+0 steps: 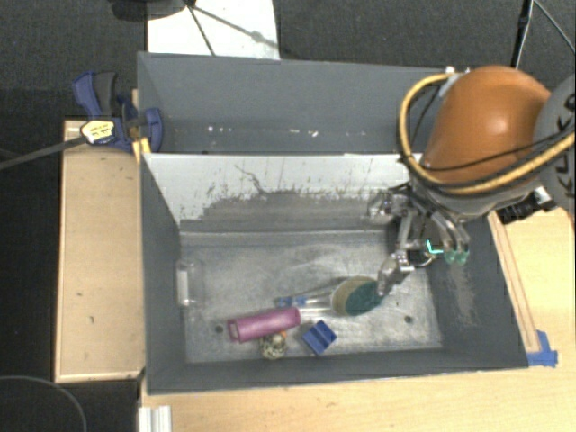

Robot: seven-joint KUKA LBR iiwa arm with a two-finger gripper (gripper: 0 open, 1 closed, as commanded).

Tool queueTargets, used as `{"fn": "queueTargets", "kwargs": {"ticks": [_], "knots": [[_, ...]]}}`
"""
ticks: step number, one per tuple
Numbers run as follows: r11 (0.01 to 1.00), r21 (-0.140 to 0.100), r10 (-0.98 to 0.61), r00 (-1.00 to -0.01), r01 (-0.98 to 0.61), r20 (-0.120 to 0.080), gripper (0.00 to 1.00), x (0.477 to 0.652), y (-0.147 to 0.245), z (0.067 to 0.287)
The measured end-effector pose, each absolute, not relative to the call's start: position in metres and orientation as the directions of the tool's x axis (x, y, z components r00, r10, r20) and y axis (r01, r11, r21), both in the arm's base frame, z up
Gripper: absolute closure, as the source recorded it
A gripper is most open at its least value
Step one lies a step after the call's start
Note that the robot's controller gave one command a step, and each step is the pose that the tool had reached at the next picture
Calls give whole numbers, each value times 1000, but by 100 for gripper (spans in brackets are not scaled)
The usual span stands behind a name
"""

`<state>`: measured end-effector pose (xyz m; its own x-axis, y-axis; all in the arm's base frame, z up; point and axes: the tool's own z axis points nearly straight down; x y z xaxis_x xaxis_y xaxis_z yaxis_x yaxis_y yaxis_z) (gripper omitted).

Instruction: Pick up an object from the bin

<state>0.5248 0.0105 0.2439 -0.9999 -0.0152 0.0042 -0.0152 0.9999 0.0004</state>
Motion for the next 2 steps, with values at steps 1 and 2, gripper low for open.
{"fn": "queueTargets", "kwargs": {"ticks": [1,2], "knots": [[993,1,-121,-993,-121,4,0,489,-13,76],[993,0,-121,-993,-121,-7,100,492,-13,82]]}}
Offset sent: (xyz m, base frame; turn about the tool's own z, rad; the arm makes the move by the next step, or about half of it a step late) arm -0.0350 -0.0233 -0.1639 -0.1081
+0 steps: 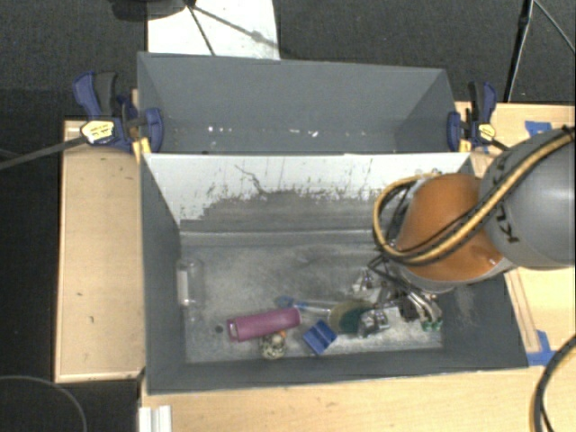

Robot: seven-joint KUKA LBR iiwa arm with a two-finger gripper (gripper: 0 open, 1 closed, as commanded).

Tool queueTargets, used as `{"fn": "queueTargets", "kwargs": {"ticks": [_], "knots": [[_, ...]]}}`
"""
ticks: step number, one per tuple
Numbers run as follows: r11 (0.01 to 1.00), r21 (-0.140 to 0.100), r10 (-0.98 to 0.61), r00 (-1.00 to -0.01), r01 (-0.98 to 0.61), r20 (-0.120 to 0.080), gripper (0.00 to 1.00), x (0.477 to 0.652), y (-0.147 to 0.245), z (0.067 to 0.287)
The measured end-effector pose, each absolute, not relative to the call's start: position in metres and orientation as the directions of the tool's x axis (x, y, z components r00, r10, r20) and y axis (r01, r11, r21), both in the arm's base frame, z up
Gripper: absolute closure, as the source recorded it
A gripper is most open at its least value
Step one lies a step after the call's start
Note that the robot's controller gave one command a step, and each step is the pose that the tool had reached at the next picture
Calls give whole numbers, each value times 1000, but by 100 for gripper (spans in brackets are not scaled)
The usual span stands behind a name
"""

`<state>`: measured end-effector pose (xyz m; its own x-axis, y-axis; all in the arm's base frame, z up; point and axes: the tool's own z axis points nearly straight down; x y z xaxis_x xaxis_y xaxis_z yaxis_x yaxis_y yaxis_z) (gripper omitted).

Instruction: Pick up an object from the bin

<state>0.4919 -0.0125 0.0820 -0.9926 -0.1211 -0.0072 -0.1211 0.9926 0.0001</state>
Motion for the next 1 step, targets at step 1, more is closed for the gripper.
{"fn": "queueTargets", "kwargs": {"ticks": [1], "knots": [[991,-2,-131,-991,-131,-11,100,494,-17,235]]}}
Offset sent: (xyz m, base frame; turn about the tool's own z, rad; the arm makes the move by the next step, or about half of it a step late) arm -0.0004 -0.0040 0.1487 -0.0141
